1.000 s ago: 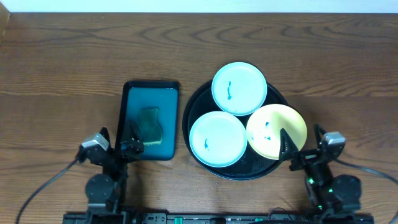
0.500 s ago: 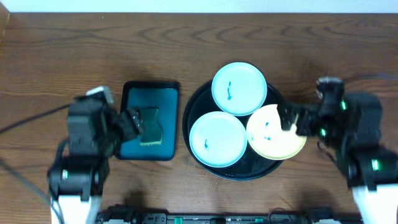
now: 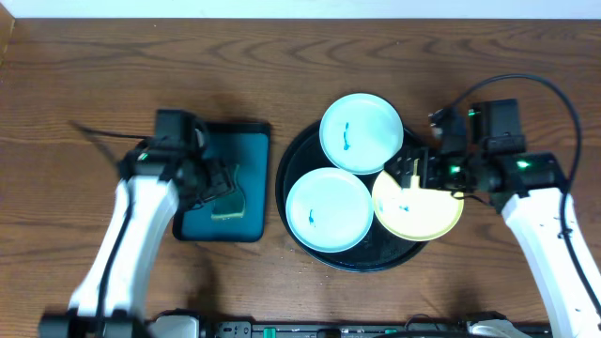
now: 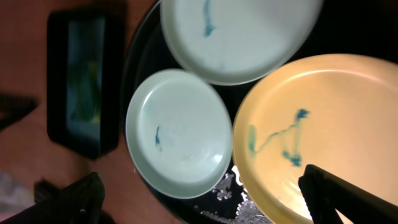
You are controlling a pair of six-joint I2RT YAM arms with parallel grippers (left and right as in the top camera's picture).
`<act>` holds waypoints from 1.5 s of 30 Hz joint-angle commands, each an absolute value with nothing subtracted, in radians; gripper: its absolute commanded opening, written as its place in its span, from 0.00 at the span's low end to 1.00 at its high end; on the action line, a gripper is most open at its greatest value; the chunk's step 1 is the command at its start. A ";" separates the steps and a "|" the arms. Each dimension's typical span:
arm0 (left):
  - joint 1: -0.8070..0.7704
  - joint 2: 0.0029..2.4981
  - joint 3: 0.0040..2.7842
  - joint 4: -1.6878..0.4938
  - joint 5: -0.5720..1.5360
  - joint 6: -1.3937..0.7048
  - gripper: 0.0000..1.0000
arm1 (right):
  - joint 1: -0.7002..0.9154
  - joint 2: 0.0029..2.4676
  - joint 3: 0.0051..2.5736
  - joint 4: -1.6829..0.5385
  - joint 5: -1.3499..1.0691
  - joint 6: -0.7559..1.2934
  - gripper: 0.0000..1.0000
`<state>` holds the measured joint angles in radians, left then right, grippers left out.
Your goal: Clean dirty plates on tray and stack at the side
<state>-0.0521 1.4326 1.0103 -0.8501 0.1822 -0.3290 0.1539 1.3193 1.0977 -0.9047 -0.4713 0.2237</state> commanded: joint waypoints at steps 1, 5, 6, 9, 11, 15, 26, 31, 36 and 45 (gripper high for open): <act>-0.073 1.591 1.018 -0.803 0.171 -0.318 0.61 | 0.243 1.313 1.115 -0.906 -0.441 0.178 0.98; -0.073 1.740 1.018 -0.744 0.145 -0.318 0.50 | 0.331 1.313 1.115 -0.907 -0.364 0.178 0.95; -0.073 1.774 1.018 -0.730 0.145 -0.318 0.47 | 0.353 1.313 1.115 -0.908 -0.341 0.178 0.94; -0.073 1.836 1.019 -0.704 0.146 -0.319 0.28 | 0.405 1.314 1.113 -0.908 -0.279 0.179 0.85; -0.073 1.849 1.019 -0.701 0.146 -0.319 0.08 | 0.431 1.316 1.109 -0.903 -0.263 0.191 0.83; -0.073 1.827 1.027 -0.730 0.146 -0.318 0.07 | 0.453 1.344 1.093 -0.902 -0.258 0.269 0.73; -0.075 1.571 1.094 -0.886 0.168 -0.317 0.07 | 0.453 1.586 1.032 -0.842 -0.296 0.347 0.46; -0.087 1.428 1.094 -0.936 0.212 -0.314 0.08 | 0.456 1.684 1.032 -0.876 -0.315 0.419 0.41; -0.144 1.345 1.094 -0.954 0.229 -0.314 0.07 | 0.466 1.764 1.032 -0.867 -0.313 0.480 0.41; -0.268 1.343 1.094 -0.937 0.229 -0.319 0.07 | 0.474 1.837 1.032 -0.773 -0.210 0.563 0.18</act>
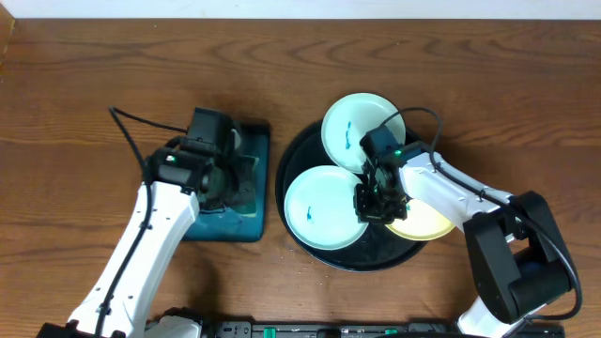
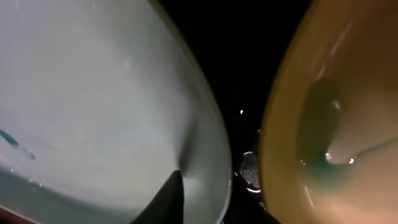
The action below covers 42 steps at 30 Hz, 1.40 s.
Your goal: Clean dirty plates on tray and stack at the side
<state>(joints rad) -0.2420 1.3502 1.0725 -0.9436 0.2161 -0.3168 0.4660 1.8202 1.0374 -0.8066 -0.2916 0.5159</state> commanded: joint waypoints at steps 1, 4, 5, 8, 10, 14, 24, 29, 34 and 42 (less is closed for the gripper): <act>-0.277 1.343 1.094 -0.933 0.228 -0.323 0.07 | 0.473 1.836 1.032 -0.765 -0.194 0.564 0.17; -0.307 1.347 1.094 -0.912 0.228 -0.339 0.07 | 0.472 1.836 1.032 -0.728 -0.136 0.564 0.11; -0.316 1.348 1.092 -0.902 0.228 -0.351 0.07 | 0.472 1.836 1.032 -0.718 -0.119 0.564 0.08; -0.347 1.359 1.079 -0.852 0.229 -0.399 0.07 | 0.472 1.836 1.032 -0.683 -0.097 0.564 0.01; -0.369 1.372 1.070 -0.817 0.240 -0.426 0.08 | 0.472 1.836 1.032 -0.664 -0.097 0.565 0.01; -0.429 1.432 1.058 -0.740 0.292 -0.448 0.07 | 0.472 1.836 1.032 -0.653 -0.097 0.584 0.01; -0.578 1.726 1.057 -0.571 0.387 -0.572 0.07 | 0.472 1.836 1.032 -0.651 -0.097 0.584 0.01; -0.608 1.860 1.057 -0.510 0.410 -0.583 0.07 | 0.472 1.836 1.032 -0.651 -0.098 0.584 0.01; -0.568 1.921 1.057 -0.619 0.281 -0.699 0.07 | 0.472 1.836 1.032 -0.651 -0.098 0.584 0.01; -0.528 1.911 1.099 -0.788 -0.067 -0.712 0.07 | 0.472 1.836 1.032 -0.657 -0.098 0.591 0.01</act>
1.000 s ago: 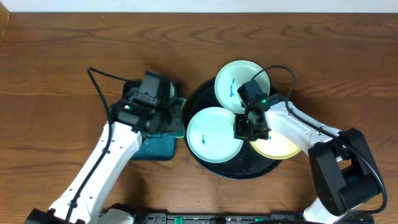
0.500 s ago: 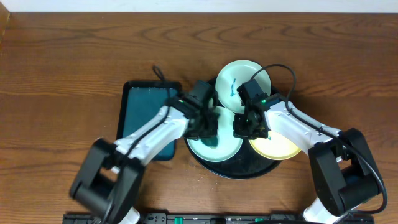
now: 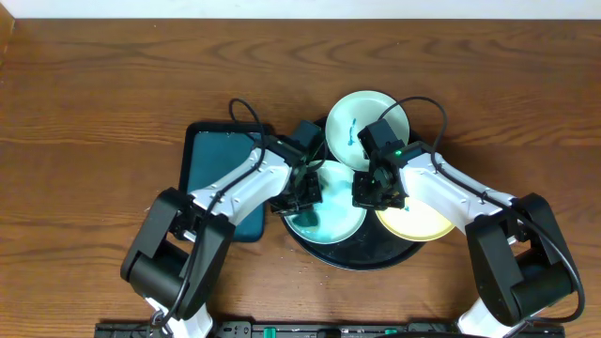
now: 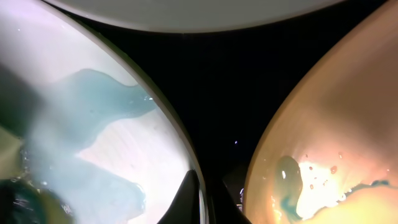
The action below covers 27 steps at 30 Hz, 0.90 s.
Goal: Clean dirty plates on tray and stack at the side
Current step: 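Scrub the lower mint plate with the sponge in the left gripper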
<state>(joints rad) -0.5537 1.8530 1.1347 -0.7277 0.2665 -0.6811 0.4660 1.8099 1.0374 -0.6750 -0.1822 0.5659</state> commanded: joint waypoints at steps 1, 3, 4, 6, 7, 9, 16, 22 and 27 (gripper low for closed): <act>-0.528 1.911 1.105 -0.799 -0.093 -0.712 0.08 | 0.472 1.836 1.032 -0.658 -0.098 0.591 0.01; -0.528 1.911 1.117 -0.821 -0.143 -0.712 0.07 | 0.472 1.836 1.032 -0.661 -0.098 0.591 0.01; -0.528 1.911 1.125 -0.835 -0.173 -0.712 0.07 | 0.472 1.836 1.032 -0.663 -0.098 0.591 0.01; -0.528 1.911 1.145 -0.865 -0.233 -0.712 0.07 | 0.472 1.836 1.032 -0.669 -0.097 0.591 0.01; -0.528 1.911 1.156 -0.879 -0.253 -0.712 0.07 | 0.472 1.836 1.032 -0.670 -0.097 0.591 0.01; -0.528 1.911 1.176 -0.889 -0.249 -0.712 0.07 | 0.472 1.836 1.032 -0.670 -0.097 0.591 0.01; -0.567 1.919 1.182 -0.730 0.063 -0.692 0.07 | 0.472 1.836 1.032 -0.672 -0.097 0.591 0.01; -0.625 2.008 1.182 -0.542 0.412 -0.679 0.07 | 0.472 1.836 1.032 -0.674 -0.098 0.591 0.01; -0.632 2.080 1.182 -0.506 0.544 -0.677 0.07 | 0.472 1.836 1.032 -0.679 -0.098 0.591 0.01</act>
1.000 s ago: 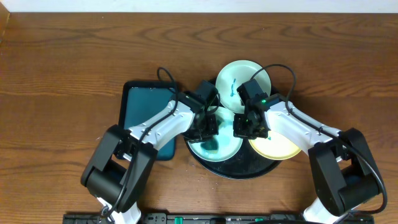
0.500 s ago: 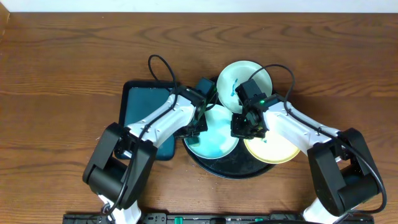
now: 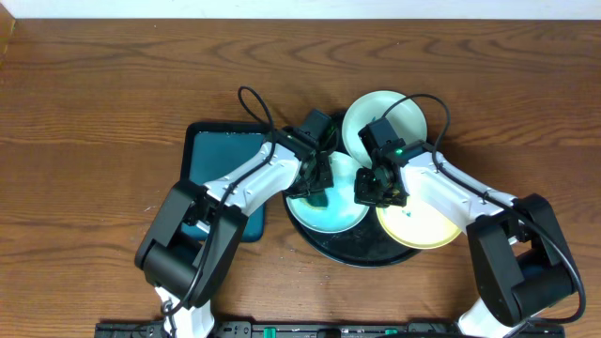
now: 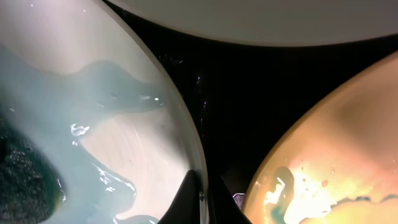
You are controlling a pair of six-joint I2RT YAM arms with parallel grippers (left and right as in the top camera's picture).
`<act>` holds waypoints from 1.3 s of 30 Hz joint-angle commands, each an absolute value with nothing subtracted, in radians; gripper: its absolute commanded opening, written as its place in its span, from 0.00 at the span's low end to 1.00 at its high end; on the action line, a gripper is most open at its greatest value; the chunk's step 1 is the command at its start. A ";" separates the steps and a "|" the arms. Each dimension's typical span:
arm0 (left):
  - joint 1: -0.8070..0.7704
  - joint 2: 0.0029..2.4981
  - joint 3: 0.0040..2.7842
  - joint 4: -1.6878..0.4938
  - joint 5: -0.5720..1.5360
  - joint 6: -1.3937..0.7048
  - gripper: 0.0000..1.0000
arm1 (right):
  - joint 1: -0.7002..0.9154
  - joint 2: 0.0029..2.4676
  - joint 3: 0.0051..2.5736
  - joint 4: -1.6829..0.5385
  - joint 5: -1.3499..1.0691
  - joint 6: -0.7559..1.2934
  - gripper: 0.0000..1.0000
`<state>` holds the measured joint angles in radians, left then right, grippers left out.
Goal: Clean dirty plates on tray and stack at the side
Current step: 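Scrub the lower mint plate with the sponge in the left gripper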
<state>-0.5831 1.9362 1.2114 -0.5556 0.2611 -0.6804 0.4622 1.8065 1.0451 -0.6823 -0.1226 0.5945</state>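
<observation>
A black round tray (image 3: 352, 250) holds two pale blue plates and a yellow plate (image 3: 424, 225) stained with blue. The front pale plate (image 3: 335, 214) is smeared with wet blue across its face (image 4: 93, 118). My right gripper (image 4: 200, 198) is shut on that plate's right rim, between it and the yellow plate (image 4: 336, 155). My left gripper (image 3: 315, 181) presses a sponge (image 4: 22, 180) onto the plate's left part. The back pale plate (image 3: 387, 113) carries a blue mark.
A teal rectangular tray (image 3: 221, 155) lies left of the round tray, partly under my left arm. Brown wooden table (image 3: 94, 94) runs all round. A white wall edge lies along the far side.
The round tray and its plates sit a little further right. My left gripper with the sponge stands slightly higher on the front plate. The blue smear covers more of it.
My left gripper was at the sponge in the teal tray and my right gripper was open beside the yellow plate. Then the right gripper stood low between the front pale plate and the yellow one. Later the sponge was on that plate, with its rim pinched, as now.
</observation>
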 commanded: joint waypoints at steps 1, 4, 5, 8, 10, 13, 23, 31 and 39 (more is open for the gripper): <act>-0.632 2.084 1.182 -0.506 0.551 -0.672 0.08 | 0.472 1.836 1.032 -0.680 -0.098 0.591 0.01; -0.632 2.079 1.182 -0.501 0.593 -0.616 0.07 | 0.472 1.836 1.032 -0.681 -0.097 0.591 0.01; -0.632 2.075 1.183 -0.501 0.612 -0.595 0.08 | 0.472 1.836 1.032 -0.680 -0.097 0.591 0.01; -0.632 2.058 1.184 -0.503 0.653 -0.569 0.07 | 0.472 1.836 1.032 -0.680 -0.097 0.591 0.01; -0.632 2.056 1.184 -0.497 0.675 -0.563 0.07 | 0.472 1.836 1.032 -0.680 -0.097 0.591 0.01; -0.633 2.056 1.184 -0.487 0.698 -0.515 0.07 | 0.472 1.836 1.032 -0.680 -0.097 0.591 0.01; -0.577 2.024 1.229 -0.706 0.257 -0.548 0.07 | 0.472 1.836 1.032 -0.681 -0.097 0.590 0.01; -0.540 1.847 1.278 -0.827 -0.046 -0.558 0.07 | 0.472 1.836 1.032 -0.680 -0.097 0.586 0.01; -0.501 1.581 1.278 -0.867 -0.043 -0.532 0.08 | 0.471 1.834 1.039 -0.673 -0.094 0.515 0.01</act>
<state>-0.5362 1.6966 1.2831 -0.8433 0.0170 -0.5495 0.4549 1.8019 1.0451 -0.6815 -0.0975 0.5797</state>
